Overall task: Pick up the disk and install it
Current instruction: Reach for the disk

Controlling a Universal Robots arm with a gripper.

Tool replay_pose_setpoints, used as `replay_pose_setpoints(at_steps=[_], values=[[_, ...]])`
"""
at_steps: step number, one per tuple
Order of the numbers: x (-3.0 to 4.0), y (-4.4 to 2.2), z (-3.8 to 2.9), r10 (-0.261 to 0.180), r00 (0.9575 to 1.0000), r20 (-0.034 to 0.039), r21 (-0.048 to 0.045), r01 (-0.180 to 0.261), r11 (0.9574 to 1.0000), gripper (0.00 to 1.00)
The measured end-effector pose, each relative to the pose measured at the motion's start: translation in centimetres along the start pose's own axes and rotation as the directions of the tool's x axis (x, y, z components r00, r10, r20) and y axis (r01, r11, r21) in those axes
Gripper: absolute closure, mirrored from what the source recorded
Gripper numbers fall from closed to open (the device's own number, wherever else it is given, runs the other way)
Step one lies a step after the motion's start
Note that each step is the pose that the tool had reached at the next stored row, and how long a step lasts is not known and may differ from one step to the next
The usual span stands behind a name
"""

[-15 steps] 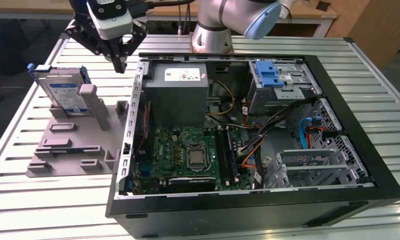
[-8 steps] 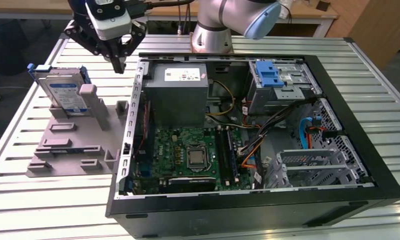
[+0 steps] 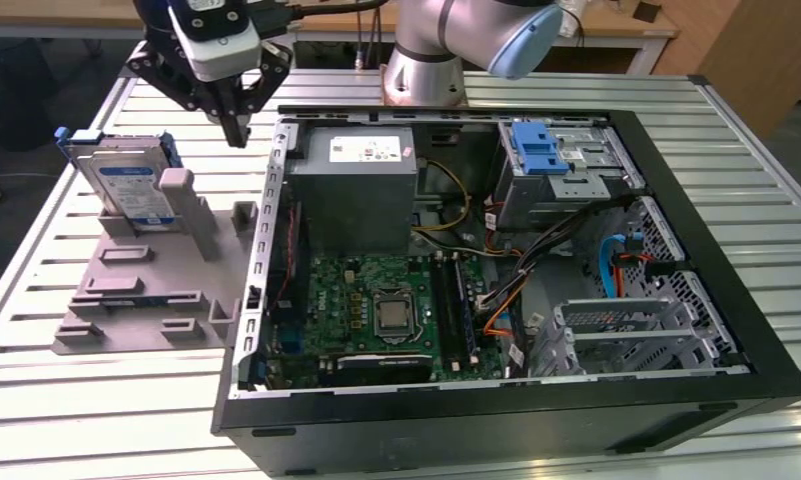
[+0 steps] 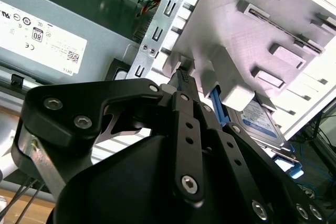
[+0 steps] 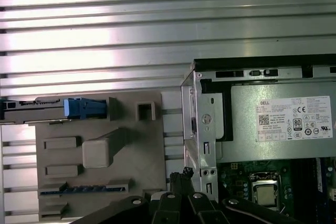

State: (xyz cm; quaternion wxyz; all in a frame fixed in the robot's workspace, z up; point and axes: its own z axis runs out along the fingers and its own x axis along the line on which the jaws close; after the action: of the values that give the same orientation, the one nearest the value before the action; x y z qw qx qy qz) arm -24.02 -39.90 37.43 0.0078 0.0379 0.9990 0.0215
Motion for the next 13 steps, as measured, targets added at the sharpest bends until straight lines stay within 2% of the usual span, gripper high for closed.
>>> replay_pose_setpoints(at_steps=[13], values=[[0.59,-0.03,0.10,0.000,1.0000,0.0000,0.0000,0.000,1.0000,0.89]])
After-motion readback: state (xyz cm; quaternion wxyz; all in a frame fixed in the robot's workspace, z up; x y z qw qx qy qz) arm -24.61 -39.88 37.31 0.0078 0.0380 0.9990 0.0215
